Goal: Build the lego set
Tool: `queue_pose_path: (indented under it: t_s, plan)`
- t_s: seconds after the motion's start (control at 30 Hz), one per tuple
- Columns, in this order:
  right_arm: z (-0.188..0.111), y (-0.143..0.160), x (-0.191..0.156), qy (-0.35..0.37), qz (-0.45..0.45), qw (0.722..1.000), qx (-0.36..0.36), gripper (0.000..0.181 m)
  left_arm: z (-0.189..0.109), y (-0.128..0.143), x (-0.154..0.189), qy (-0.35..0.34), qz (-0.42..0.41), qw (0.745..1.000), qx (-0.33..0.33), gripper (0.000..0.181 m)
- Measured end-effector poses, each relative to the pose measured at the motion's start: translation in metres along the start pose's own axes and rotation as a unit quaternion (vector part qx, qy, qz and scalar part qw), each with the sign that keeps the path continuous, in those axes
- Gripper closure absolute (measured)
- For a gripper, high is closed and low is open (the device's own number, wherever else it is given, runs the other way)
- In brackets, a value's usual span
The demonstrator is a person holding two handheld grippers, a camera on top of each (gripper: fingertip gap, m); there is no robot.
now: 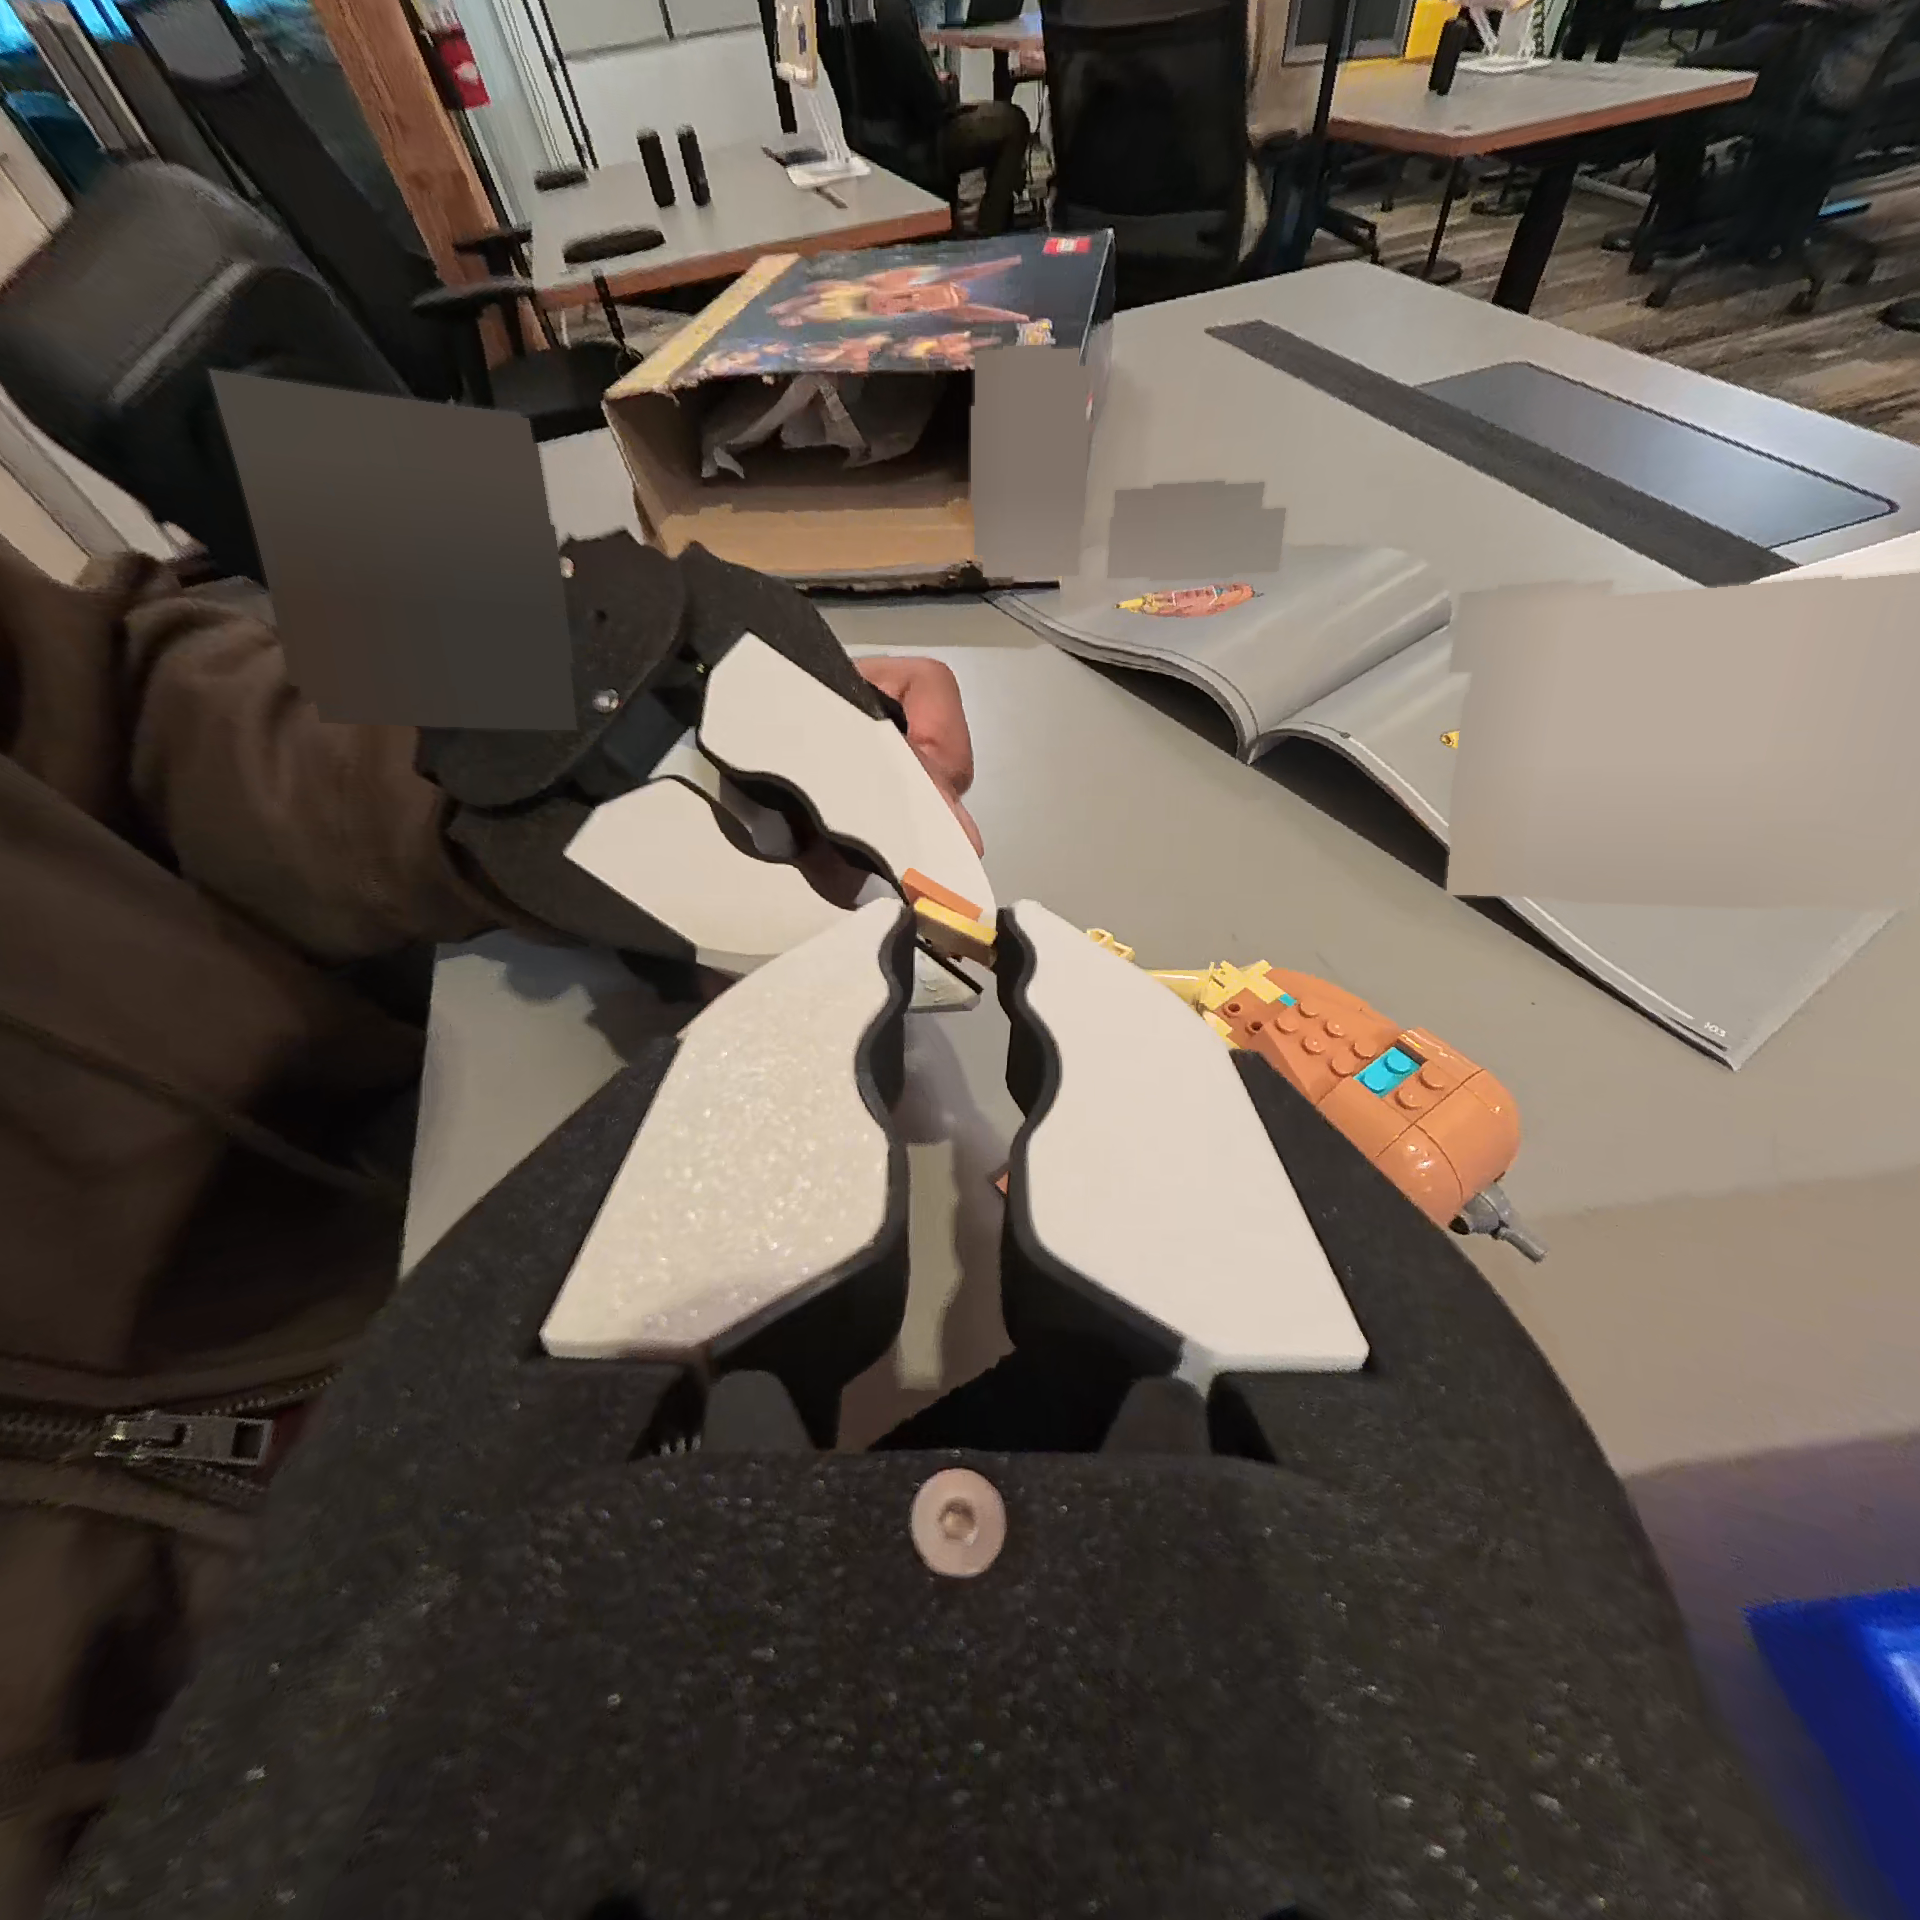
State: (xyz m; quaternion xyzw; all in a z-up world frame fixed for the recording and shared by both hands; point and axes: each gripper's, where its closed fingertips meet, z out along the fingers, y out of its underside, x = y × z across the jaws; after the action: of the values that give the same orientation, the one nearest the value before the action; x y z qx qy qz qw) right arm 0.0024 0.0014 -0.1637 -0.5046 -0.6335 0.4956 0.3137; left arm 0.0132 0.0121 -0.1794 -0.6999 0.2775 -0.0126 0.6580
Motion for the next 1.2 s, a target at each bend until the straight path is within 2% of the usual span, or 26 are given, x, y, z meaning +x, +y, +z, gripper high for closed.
queue_pose_path:
  t_s: [0.13, 0.3, 0.67, 1.0, 1.2]
  plan:
    - [-0.002, -0.004, 0.003, -0.019, 0.053, 0.998, 0.025, 0.167, -0.001, -0.006, 0.000, -0.002, -0.003, 1.000, 0.019, 0.170]
    - [-0.004, -0.008, 0.005, -0.033, 0.101, 0.993, 0.044, 0.167, 0.001, -0.006, -0.001, 0.000, -0.020, 1.000, 0.011, 0.173]
    - [-0.005, -0.015, 0.008, -0.052, 0.183, 0.978, 0.080, 0.167, 0.003, -0.018, -0.008, 0.007, -0.146, 0.988, 0.053, 0.176]
    - [-0.004, -0.019, 0.005, -0.054, 0.193, 0.976, 0.086, 0.167, 0.000, -0.022, -0.012, -0.001, -0.155, 0.986, 0.065, 0.177]
    - [-0.003, -0.026, 0.000, -0.058, 0.200, 0.973, 0.101, 0.166, -0.006, -0.029, -0.015, -0.038, -0.132, 0.986, 0.092, 0.177]
